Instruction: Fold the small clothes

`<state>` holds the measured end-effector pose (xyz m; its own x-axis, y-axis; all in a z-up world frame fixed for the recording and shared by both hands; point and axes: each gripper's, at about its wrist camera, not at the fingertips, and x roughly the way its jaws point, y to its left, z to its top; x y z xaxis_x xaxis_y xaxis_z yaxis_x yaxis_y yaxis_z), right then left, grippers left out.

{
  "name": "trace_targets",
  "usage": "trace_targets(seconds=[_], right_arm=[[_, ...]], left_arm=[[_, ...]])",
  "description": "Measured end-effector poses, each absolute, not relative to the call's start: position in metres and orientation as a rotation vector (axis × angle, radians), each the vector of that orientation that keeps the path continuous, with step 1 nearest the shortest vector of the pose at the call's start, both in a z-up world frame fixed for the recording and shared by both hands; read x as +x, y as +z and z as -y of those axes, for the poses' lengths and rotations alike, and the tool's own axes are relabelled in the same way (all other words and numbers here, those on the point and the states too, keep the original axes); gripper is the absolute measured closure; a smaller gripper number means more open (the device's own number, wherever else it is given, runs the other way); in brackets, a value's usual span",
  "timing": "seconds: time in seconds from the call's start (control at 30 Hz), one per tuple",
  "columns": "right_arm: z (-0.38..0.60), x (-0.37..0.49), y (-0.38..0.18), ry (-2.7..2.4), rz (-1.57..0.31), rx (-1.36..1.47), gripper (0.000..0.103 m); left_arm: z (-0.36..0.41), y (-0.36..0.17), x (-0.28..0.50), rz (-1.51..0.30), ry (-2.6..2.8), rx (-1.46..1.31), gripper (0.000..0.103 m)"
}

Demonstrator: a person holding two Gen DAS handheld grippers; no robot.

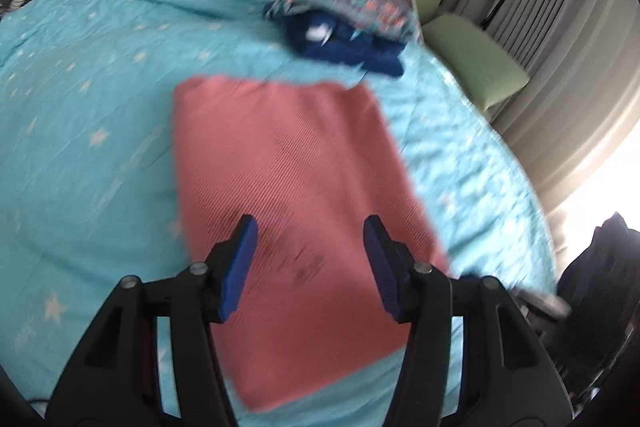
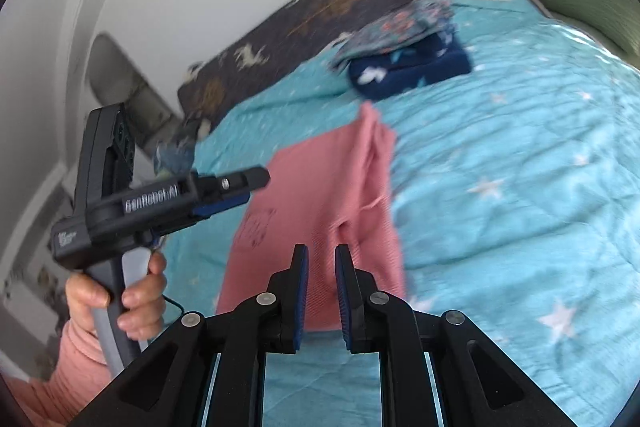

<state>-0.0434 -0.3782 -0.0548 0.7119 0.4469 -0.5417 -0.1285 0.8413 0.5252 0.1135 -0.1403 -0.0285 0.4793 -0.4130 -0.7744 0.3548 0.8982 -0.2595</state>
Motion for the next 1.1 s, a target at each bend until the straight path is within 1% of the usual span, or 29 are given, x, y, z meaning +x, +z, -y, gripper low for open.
trace_targets(seconds=[0.07, 0.1, 0.13, 0.17, 0.2, 0.27, 0.33, 0.4, 0.43, 0.5, 0.7, 0.73, 0.8, 0.9, 0.97, 1.0, 1.03, 1.1], right_arm=[[0.374, -0.041, -0.058, 0.320, -0.732, 0.434, 0.086], [0.372, -0.041, -0.059, 0.307, -0.737, 0.394, 0.080], [0.370, -0.041, -0.059, 0.292, -0.745, 0.338, 0.072], [0.367, -0.041, -0.060, 0.282, -0.761, 0.267, 0.066], [0.363, -0.039, -0.063, 0.283, -0.783, 0.212, 0.055], [0.358, -0.038, -0.072, 0.263, -0.821, 0.112, 0.053], [0.362, -0.036, -0.085, 0.215, -0.861, 0.109, 0.056], [0.378, -0.035, -0.096, 0.216, -0.899, 0.227, 0.061], [0.388, -0.037, -0.098, 0.229, -0.899, 0.308, 0.063], [0.396, -0.043, -0.092, 0.229, -0.879, 0.335, 0.064], [0.384, -0.054, -0.052, 0.295, -0.741, 0.175, 0.066], [0.379, -0.051, -0.049, 0.319, -0.733, 0.160, 0.069], [0.367, -0.039, -0.047, 0.347, -0.743, 0.121, 0.072], [0.349, -0.016, -0.055, 0.355, -0.799, 0.091, 0.072], [0.348, 0.004, -0.065, 0.370, -0.850, 0.141, 0.072], [0.349, 0.011, -0.069, 0.347, -0.863, 0.147, 0.075], [0.355, 0.016, -0.072, 0.293, -0.868, 0.161, 0.099], [0.379, 0.021, -0.075, 0.296, -0.883, 0.300, 0.099]], left_arm=[[0.132, -0.036, 0.103, -0.967, -0.461, -0.051, 0.047], [0.128, -0.038, 0.097, -0.964, -0.459, -0.041, 0.046], [0.125, -0.040, 0.092, -0.961, -0.460, -0.032, 0.046], [0.122, -0.043, 0.086, -0.958, -0.460, -0.017, 0.043], [0.121, -0.048, 0.082, -0.961, -0.463, 0.005, 0.038], [0.119, -0.064, 0.079, -0.984, -0.431, 0.081, 0.037], [0.108, -0.085, 0.080, -1.017, -0.375, 0.097, 0.029], [0.093, -0.087, 0.080, -1.020, -0.387, -0.016, 0.029], [0.090, -0.084, 0.080, -1.018, -0.389, -0.026, 0.029], [0.093, -0.079, 0.078, -1.004, -0.382, 0.014, 0.029], [0.103, -0.070, 0.072, -0.972, -0.391, 0.075, 0.029], [0.104, -0.070, 0.072, -0.974, -0.395, 0.078, 0.029], [0.101, -0.073, 0.070, -0.981, -0.380, 0.077, 0.029], [0.097, -0.077, 0.070, -0.999, -0.374, 0.047, 0.029], [0.095, -0.077, 0.071, -1.005, -0.375, 0.033, 0.029], [0.094, -0.078, 0.071, -1.005, -0.376, 0.028, 0.029], [0.092, -0.078, 0.072, -1.006, -0.377, 0.022, 0.029], [0.089, -0.081, 0.073, -1.016, -0.375, 0.007, 0.029]])
